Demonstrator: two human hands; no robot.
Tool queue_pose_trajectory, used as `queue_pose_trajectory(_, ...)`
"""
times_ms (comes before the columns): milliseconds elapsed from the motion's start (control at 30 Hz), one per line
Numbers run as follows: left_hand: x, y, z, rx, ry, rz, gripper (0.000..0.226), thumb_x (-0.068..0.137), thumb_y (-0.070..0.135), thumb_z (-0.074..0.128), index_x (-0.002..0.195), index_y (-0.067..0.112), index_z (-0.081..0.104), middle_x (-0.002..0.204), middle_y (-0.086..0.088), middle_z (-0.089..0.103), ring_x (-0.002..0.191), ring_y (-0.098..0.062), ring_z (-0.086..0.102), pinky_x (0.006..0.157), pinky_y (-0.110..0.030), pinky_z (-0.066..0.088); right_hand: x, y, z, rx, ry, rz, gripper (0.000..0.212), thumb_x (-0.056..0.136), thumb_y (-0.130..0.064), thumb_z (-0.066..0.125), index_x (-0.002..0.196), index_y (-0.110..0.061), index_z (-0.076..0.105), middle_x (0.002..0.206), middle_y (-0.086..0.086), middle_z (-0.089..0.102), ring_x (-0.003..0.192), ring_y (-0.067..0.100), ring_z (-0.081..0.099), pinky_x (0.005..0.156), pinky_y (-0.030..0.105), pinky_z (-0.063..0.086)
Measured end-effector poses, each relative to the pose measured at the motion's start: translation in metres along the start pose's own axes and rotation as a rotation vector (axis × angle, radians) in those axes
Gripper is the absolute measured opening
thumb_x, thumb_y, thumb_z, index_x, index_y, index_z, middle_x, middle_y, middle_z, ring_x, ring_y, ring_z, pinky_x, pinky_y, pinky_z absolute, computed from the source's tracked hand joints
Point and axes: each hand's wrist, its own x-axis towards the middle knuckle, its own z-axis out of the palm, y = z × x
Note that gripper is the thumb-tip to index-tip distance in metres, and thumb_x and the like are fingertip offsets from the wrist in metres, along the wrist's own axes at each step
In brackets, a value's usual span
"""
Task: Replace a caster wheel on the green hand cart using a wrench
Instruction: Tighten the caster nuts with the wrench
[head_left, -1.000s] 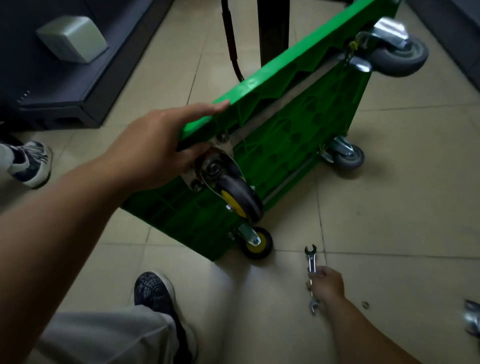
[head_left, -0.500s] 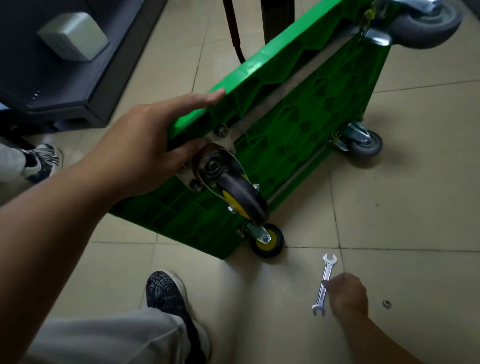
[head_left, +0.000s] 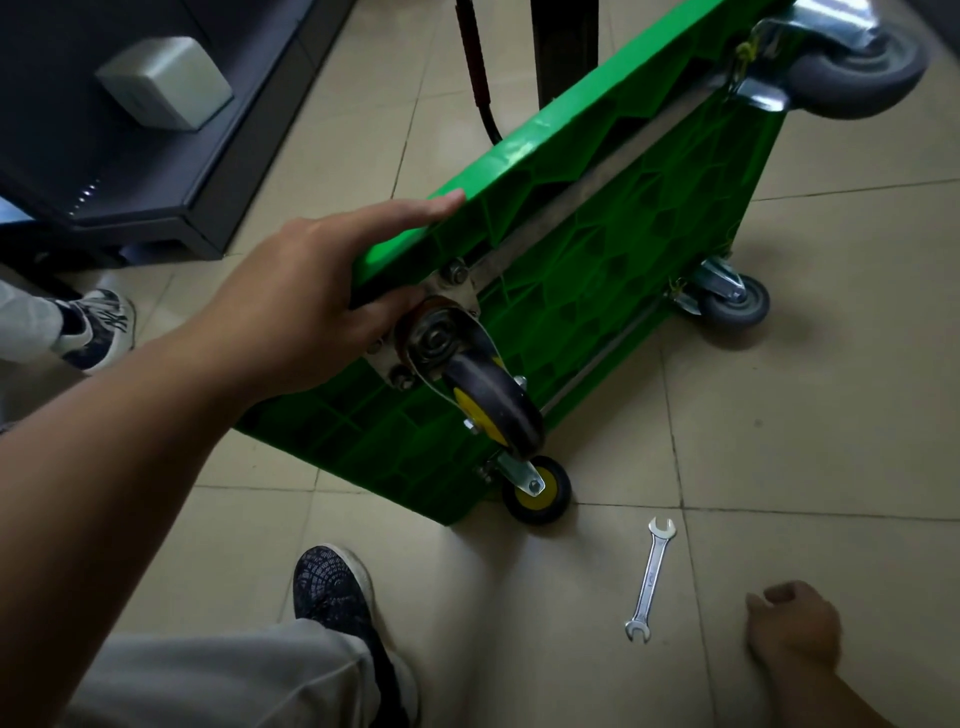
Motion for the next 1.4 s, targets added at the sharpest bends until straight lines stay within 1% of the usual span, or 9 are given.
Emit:
queue_pose_trajectory(167, -0.001, 0.004, -0.002, -0.002, -0.026, -0.019, 0.07, 0.087, 0.038, 0.063, 0.149, 0.06, 0.038, 0.145, -0.001, 0.061, 0.115, -0.031, 0.066, 0.096, -0.055, 0.056, -0.012, -0.002, 0.008, -0.034, -0.008, 0.172, 0.056, 0.086, -0.019, 0.079, 0.12, 0.016, 0.051, 0.125, 0.041, 0.052, 0.116, 0.054, 0.056, 0.095, 0.054, 0.047)
queue_pose_trajectory(367, -0.002, 0.008, -0.001, -0.013, -0.015, -0.04, 0.069, 0.085, 0.043, 0.061, 0.149, 0.058, 0.041, 0.143, 0.0, 0.062, 0.111, -0.027, 0.067, 0.094, -0.052, 0.057, -0.012, 0.001, 0.012, -0.019, -0.036, 0.111, 0.036, 0.088, -0.018, 0.077, 0.098, 0.014, 0.068, 0.106, 0.035, 0.068, 0.105, 0.05, 0.064, 0.089, 0.046, 0.052)
queue_pose_trajectory(633, 0.0, 0.004, -0.001, 0.011, -0.021, -0.015, 0.071, 0.085, 0.042, 0.06, 0.15, 0.06, 0.037, 0.142, 0.002, 0.061, 0.109, -0.024, 0.066, 0.092, -0.048, 0.058, 0.0, 0.01, 0.02, 0.014, -0.002, -0.01, 0.022, 0.084, -0.01, 0.078, 0.085, 0.003, 0.061, 0.093, 0.03, 0.066, 0.094, 0.047, 0.064, 0.082, 0.045, 0.051)
queue_pose_trajectory(767, 0.005, -0.001, 0.0, 0.11, -0.035, 0.02, 0.08, 0.092, 0.035, 0.066, 0.152, 0.066, 0.023, 0.144, 0.008, 0.058, 0.123, -0.022, 0.061, 0.097, -0.036, 0.049, -0.003, -0.009, 0.016, 0.128, -0.004, 0.001, 0.017, 0.085, -0.016, 0.075, 0.08, -0.005, 0.063, 0.086, 0.02, 0.065, 0.093, 0.042, 0.064, 0.084, 0.043, 0.051)
queue_pose_trajectory(900, 0.006, -0.003, 0.0, 0.117, -0.064, 0.037, 0.081, 0.093, 0.038, 0.065, 0.15, 0.071, 0.016, 0.153, 0.007, 0.053, 0.135, -0.021, 0.055, 0.105, -0.035, 0.044, -0.026, -0.082, -0.001, 0.457, -0.075, -0.26, 0.011, 0.079, -0.008, 0.077, 0.079, -0.014, 0.067, 0.074, 0.001, 0.068, 0.083, 0.031, 0.068, 0.067, 0.025, 0.053)
queue_pose_trajectory(1000, 0.001, 0.001, 0.0, 0.076, -0.067, 0.054, 0.082, 0.094, 0.035, 0.067, 0.15, 0.069, 0.019, 0.151, 0.009, 0.054, 0.129, -0.017, 0.058, 0.102, -0.036, 0.049, -0.059, -0.158, -0.021, 0.693, -0.206, -0.506, 0.019, 0.078, 0.002, 0.078, 0.083, -0.012, 0.067, 0.077, 0.005, 0.07, 0.073, 0.022, 0.067, 0.058, 0.008, 0.048)
queue_pose_trajectory(1133, -0.011, 0.009, 0.003, 0.024, -0.053, 0.073, 0.084, 0.093, 0.027, 0.072, 0.155, 0.06, 0.025, 0.155, 0.011, 0.05, 0.141, -0.017, 0.05, 0.113, -0.045, 0.047, -0.117, -0.235, -0.057, 0.778, -0.397, -0.89, 0.028, 0.085, 0.0, 0.077, 0.103, -0.018, 0.065, 0.084, 0.003, 0.065, 0.073, 0.008, 0.063, 0.066, 0.018, 0.053)
queue_pose_trajectory(1233, -0.029, 0.012, 0.004, -0.017, -0.062, 0.078, 0.086, 0.093, 0.023, 0.074, 0.155, 0.058, 0.027, 0.154, 0.011, 0.051, 0.141, -0.015, 0.051, 0.112, -0.047, 0.047, -0.158, -0.257, -0.077, 0.807, -0.42, -1.159, 0.022, 0.086, -0.001, 0.076, 0.102, -0.014, 0.069, 0.087, 0.001, 0.07, 0.078, 0.011, 0.068, 0.069, 0.023, 0.057)
queue_pose_trajectory(1400, -0.057, 0.009, 0.004, -0.034, -0.052, 0.104, 0.085, 0.092, 0.022, 0.074, 0.154, 0.059, 0.029, 0.153, 0.022, 0.049, 0.141, -0.003, 0.048, 0.114, -0.042, 0.047, -0.185, -0.25, -0.077, 0.749, -0.383, -1.337, 0.023, 0.085, -0.008, 0.079, 0.105, -0.016, 0.072, 0.089, -0.007, 0.072, 0.081, 0.012, 0.069, 0.073, 0.025, 0.058)
